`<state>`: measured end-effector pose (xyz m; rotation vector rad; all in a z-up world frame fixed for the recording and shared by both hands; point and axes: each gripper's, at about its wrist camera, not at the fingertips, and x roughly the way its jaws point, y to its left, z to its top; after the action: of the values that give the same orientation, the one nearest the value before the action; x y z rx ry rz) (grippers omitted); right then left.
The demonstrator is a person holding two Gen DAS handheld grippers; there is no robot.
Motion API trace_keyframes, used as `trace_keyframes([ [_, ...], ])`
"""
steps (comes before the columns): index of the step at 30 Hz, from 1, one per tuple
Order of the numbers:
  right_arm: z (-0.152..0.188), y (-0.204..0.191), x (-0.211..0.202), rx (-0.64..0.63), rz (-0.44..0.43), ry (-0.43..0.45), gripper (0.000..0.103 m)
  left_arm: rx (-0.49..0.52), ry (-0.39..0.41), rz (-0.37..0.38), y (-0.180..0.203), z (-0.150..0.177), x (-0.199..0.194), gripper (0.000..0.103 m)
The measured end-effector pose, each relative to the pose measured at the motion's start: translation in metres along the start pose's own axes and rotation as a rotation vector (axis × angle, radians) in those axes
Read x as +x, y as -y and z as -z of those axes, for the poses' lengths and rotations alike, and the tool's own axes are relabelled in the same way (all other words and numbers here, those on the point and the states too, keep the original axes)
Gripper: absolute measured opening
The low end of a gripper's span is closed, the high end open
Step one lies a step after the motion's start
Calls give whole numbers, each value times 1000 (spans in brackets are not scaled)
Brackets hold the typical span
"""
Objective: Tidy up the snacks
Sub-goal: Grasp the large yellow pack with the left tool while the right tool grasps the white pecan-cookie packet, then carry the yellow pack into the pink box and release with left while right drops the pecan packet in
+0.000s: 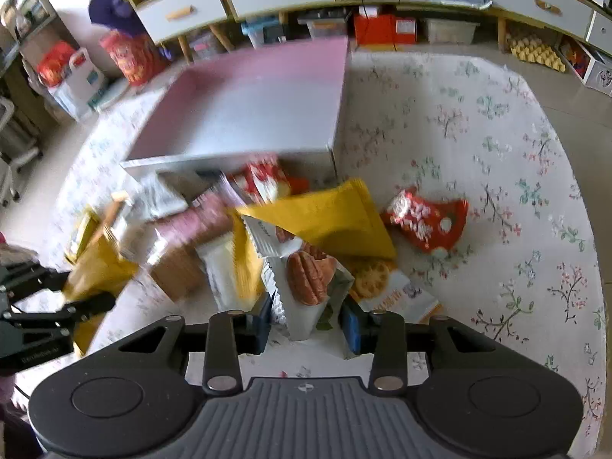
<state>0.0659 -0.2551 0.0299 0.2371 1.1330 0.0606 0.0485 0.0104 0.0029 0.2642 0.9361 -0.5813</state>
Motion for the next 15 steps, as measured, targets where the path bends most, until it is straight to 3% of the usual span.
trace_keyframes([
  [7,-17,-12,-19,16,-37,75,13,-69,63,-31,-7,-20,-11,38],
  [15,-44,-16,-29,87,-107,159,12,-111,113,-84,-20,-72,9,38],
])
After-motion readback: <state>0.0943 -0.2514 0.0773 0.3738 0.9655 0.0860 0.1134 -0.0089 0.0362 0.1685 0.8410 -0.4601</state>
